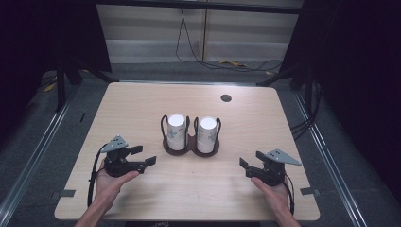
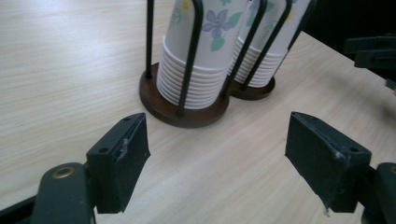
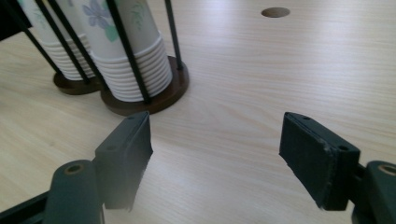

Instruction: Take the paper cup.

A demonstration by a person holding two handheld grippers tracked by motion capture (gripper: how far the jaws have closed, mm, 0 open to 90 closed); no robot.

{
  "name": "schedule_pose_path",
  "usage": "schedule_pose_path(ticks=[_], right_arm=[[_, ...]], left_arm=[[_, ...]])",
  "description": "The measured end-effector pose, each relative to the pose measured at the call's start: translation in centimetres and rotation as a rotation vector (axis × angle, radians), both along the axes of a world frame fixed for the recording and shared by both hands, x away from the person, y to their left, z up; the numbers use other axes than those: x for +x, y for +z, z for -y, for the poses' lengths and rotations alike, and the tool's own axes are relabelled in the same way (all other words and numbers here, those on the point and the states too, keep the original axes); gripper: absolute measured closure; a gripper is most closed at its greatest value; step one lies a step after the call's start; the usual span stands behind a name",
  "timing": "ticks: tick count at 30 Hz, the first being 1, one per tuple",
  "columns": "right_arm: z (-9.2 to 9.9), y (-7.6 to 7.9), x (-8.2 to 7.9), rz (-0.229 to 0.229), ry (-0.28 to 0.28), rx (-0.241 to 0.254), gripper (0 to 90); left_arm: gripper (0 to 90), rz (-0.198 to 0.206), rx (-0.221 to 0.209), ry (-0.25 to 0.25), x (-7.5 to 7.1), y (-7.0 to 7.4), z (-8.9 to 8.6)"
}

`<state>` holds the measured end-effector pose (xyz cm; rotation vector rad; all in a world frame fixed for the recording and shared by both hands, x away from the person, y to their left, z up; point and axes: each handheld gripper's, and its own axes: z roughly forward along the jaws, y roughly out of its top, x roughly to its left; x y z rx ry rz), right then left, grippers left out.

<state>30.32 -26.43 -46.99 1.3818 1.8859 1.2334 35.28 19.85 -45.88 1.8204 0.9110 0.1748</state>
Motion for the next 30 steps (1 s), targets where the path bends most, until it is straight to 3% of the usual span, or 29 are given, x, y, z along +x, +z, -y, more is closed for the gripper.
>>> schedule_pose_path(ticks=[3, 9, 11, 13, 16, 22, 30], right_arm=[[-0.3, 0.0, -0.1, -0.003, 0.021, -0.002, 25.5], [-1.1, 0.0, -0.2, -0.009, 0.075, 0.008, 25.0], [-1.4, 0.1, -0.3, -0.025, 0.098, 0.003, 24.2], [-1.6, 0.1, -0.4, -0.025, 0.108, 0.0, 24.1], [-2.3, 0.2, -0.6, -0.017, 0.146, -0.017, 24.0], [-2.7, 0.2, -0.7, -0.018, 0.168, -0.02, 23.8], [-2.7, -0.1, -0.5, -0.029, 0.173, -0.018, 23.7]], left_arm=[[21.5, 0.017, 0.01, -0.006, -0.2, 0.4, 0.1], [21.5, 0.04, -0.015, 0.006, -0.1, 1.2, 0.3], [21.5, 0.022, -0.025, -0.008, -0.1, 1.5, 0.7], [21.5, 0.041, 0.011, -0.02, -0.3, 1.8, 1.4], [21.1, 0.045, 0.014, -0.029, -0.1, 2.5, 1.9], [22.6, 0.044, 0.022, -0.034, 0.9, 3.5, 2.7], [25.1, 0.103, 0.034, -0.013, 2.3, 6.0, 3.1]])
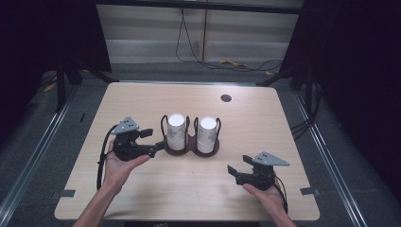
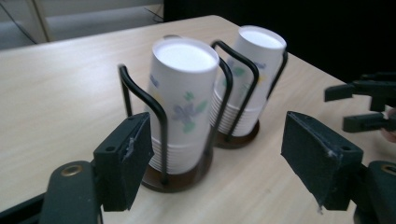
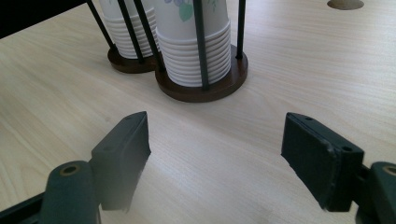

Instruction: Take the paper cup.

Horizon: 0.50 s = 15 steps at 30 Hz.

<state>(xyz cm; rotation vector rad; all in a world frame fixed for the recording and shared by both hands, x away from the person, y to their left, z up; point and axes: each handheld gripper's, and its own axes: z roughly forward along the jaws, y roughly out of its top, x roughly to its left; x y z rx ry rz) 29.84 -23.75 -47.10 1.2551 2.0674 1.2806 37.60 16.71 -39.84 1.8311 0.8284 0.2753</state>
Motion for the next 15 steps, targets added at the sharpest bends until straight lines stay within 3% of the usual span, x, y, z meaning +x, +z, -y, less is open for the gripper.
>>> schedule_pose_path(ticks=[5, 11, 15], right_arm=[[0.0, 0.0, -0.1, -0.006, -0.001, 0.007, 23.9], [-0.1, -0.1, -0.1, -0.009, 0.002, 0.005, 24.0], [0.0, -0.1, -0.1, -0.011, 0.006, 0.006, 24.0]], left_arm=[[30.2, 0.01, 0.002, -0.016, 0.3, 0.5, 0.2], [24.9, 0.001, 0.019, -0.051, 1.3, 1.1, 1.1], [24.9, 0.022, 0.042, -0.054, 2.0, 1.8, 1.9]])
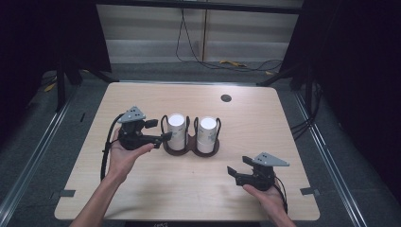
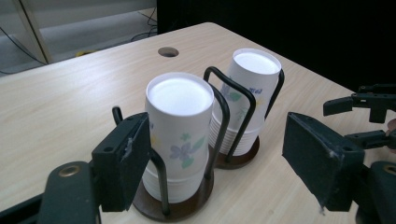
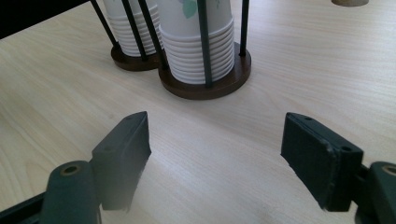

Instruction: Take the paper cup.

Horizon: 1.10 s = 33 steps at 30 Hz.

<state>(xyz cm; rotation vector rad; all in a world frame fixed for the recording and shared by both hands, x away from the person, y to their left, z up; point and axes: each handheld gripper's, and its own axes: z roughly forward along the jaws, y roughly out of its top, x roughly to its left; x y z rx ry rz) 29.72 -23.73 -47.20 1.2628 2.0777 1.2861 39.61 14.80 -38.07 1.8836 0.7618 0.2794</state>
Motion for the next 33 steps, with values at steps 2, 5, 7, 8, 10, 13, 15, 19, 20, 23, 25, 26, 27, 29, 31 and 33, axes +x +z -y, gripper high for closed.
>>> schedule_pose_path(ticks=[2, 5, 7, 8, 10, 13, 15, 19, 20, 23, 25, 26, 27, 29, 31, 33], right_arm=[[0.0, 0.0, 0.0, 0.0, 0.002, -0.001, 24.2], [-0.1, 0.0, 0.0, -0.007, 0.011, 0.003, 25.4], [-0.2, -0.1, -0.1, -0.015, 0.028, -0.005, 25.3], [-0.2, -0.1, -0.1, -0.015, 0.03, -0.001, 25.3], [-0.2, -0.1, 0.0, -0.014, 0.031, -0.001, 25.2], [-0.2, -0.1, 0.0, -0.014, 0.025, -0.001, 25.1], [-0.1, -0.1, 0.0, -0.014, 0.024, 0.001, 25.1], [0.0, 0.0, 0.1, -0.019, 0.023, 0.004, 25.1], [0.0, 0.0, 0.1, -0.019, 0.023, 0.004, 25.1], [0.1, 0.0, 0.1, -0.021, 0.017, 0.008, 25.0], [0.1, 0.0, 0.1, -0.022, 0.019, 0.008, 25.0], [0.1, 0.0, 0.1, -0.025, 0.018, 0.005, 25.1], [0.1, 0.0, 0.1, -0.025, 0.018, 0.005, 25.1], [0.2, 0.1, 0.0, -0.025, 0.02, 0.005, 25.0], [0.2, 0.1, 0.1, -0.025, 0.021, 0.005, 25.0], [0.3, 0.1, 0.1, -0.025, 0.022, 0.002, 25.1]], left_arm=[[30.8, 0.014, 0.021, -0.011, 0.3, 0.1, 0.3], [30.5, 0.01, 0.038, -0.01, 0.7, 0.2, 0.6], [30.0, 0.007, 0.058, -0.005, 1.3, 0.2, 1.1], [29.7, 0.007, 0.058, -0.005, 1.3, 0.2, 1.1], [29.8, 0.001, 0.067, -0.004, 1.9, 0.3, 1.4], [32.3, -0.006, 0.078, -0.018, 2.7, 0.3, 1.8], [32.2, -0.009, 0.094, -0.018, 3.2, 0.3, 1.9], [31.4, -0.015, 0.114, -0.024, 3.8, 0.3, 2.2], [31.2, -0.015, 0.114, -0.024, 3.8, 0.3, 2.2], [30.6, -0.03, 0.138, -0.028, 4.4, 0.3, 2.7], [30.5, -0.037, 0.147, -0.033, 4.5, 0.4, 2.9], [30.5, -0.037, 0.159, -0.032, 4.6, 0.4, 3.1], [30.5, -0.031, 0.166, -0.031, 4.6, 0.3, 3.2], [31.4, -0.038, 0.193, -0.031, 4.8, 0.3, 3.5], [31.9, -0.044, 0.21, -0.03, 5.0, 0.3, 3.8], [31.6, -0.068, 0.235, -0.037, 5.4, 0.4, 4.0]])
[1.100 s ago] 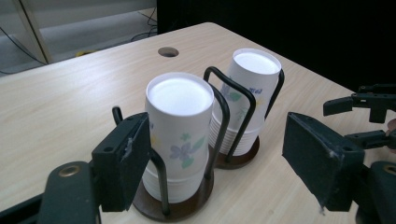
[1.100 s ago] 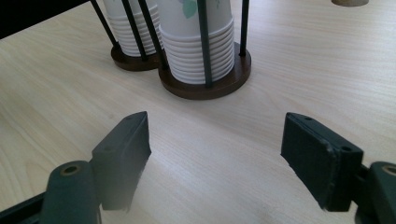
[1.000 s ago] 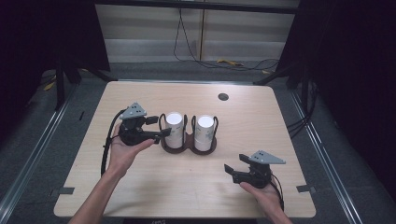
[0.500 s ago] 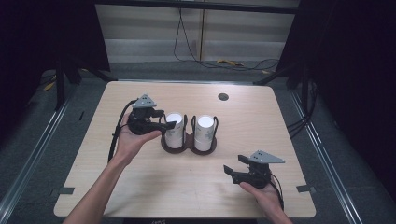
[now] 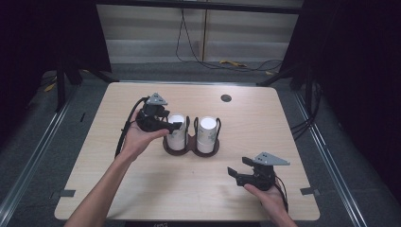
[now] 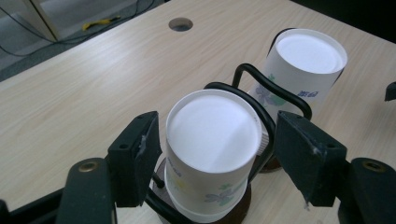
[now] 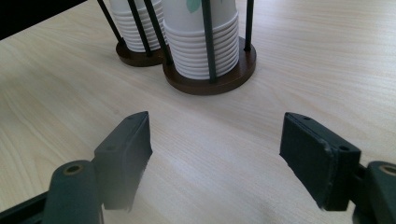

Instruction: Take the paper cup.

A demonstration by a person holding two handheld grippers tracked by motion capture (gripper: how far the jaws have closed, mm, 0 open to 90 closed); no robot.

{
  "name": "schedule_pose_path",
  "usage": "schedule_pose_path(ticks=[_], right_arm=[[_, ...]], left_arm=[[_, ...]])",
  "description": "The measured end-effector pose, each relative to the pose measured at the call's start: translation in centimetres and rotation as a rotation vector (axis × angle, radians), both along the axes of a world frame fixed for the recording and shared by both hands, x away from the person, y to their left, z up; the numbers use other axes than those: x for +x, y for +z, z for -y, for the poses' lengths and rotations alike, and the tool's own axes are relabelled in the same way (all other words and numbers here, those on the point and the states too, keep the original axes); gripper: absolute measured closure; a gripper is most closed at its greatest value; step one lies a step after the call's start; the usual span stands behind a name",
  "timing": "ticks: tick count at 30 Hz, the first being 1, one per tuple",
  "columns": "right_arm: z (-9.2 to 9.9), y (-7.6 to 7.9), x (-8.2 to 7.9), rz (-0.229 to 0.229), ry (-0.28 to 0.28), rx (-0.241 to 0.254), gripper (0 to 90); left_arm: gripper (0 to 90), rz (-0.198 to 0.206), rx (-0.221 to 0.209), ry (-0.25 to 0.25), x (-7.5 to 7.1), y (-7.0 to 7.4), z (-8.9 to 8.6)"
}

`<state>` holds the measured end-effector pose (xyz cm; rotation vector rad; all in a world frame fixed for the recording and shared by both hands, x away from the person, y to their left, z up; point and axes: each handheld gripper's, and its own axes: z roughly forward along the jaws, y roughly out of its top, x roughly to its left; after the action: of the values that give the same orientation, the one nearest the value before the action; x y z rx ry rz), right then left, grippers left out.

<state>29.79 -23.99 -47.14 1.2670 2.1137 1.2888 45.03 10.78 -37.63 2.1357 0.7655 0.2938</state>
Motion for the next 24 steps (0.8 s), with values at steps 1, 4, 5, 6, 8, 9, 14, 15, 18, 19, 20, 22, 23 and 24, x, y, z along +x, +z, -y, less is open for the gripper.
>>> schedule_pose_path(ticks=[1, 4, 5, 6, 8, 9, 14, 15, 18, 19, 20, 22, 23, 24], right_arm=[[0.0, 0.0, 0.0, 0.0, -0.001, 0.003, 25.0], [0.0, 0.0, 0.0, -0.001, 0.0, 0.003, 25.0], [0.0, 0.0, 0.0, 0.0, 0.0, 0.005, 25.1], [0.0, 0.0, 0.0, -0.002, -0.003, 0.007, 25.0], [0.0, 0.0, 0.0, -0.005, -0.004, 0.007, 25.1], [0.1, 0.0, 0.0, -0.005, -0.003, 0.008, 25.1], [0.1, 0.0, 0.0, -0.006, -0.002, 0.009, 25.0], [0.1, 0.0, 0.0, -0.008, -0.004, 0.009, 25.1], [0.1, 0.0, 0.0, -0.007, -0.001, 0.008, 25.1], [0.1, 0.0, 0.0, -0.008, -0.001, 0.007, 25.0], [0.1, 0.0, 0.0, -0.007, 0.002, 0.004, 25.1], [0.1, -0.1, 0.0, -0.008, 0.002, 0.004, 25.0], [0.1, -0.1, 0.0, -0.008, 0.002, 0.004, 25.1], [0.1, 0.0, 0.0, -0.01, 0.001, 0.005, 25.0]], left_arm=[[30.8, -0.012, 0.015, -0.003, 0.2, 0.1, 0.2], [30.4, -0.007, 0.03, 0.006, 0.6, 0.6, 0.4], [30.0, -0.014, 0.03, 0.012, 0.8, 0.7, 0.4], [29.7, -0.034, 0.043, 0.015, 1.1, 0.8, 0.6], [30.0, -0.03, 0.051, 0.01, 1.2, 1.0, 0.7], [30.8, -0.033, 0.061, 0.011, 1.2, 1.2, 0.9], [30.9, -0.059, 0.093, -0.007, 1.6, 1.2, 1.4], [30.9, -0.076, 0.096, -0.006, 1.8, 1.3, 1.6], [31.0, -0.094, 0.117, -0.012, 2.1, 1.5, 1.9], [31.0, -0.112, 0.129, -0.017, 2.2, 1.6, 2.0], [30.8, -0.125, 0.146, -0.024, 2.3, 1.6, 2.2], [31.6, -0.129, 0.167, -0.03, 2.3, 1.6, 2.3], [31.0, -0.136, 0.195, -0.026, 2.5, 1.6, 2.6], [30.7, -0.137, 0.198, -0.028, 2.6, 1.6, 2.6]])
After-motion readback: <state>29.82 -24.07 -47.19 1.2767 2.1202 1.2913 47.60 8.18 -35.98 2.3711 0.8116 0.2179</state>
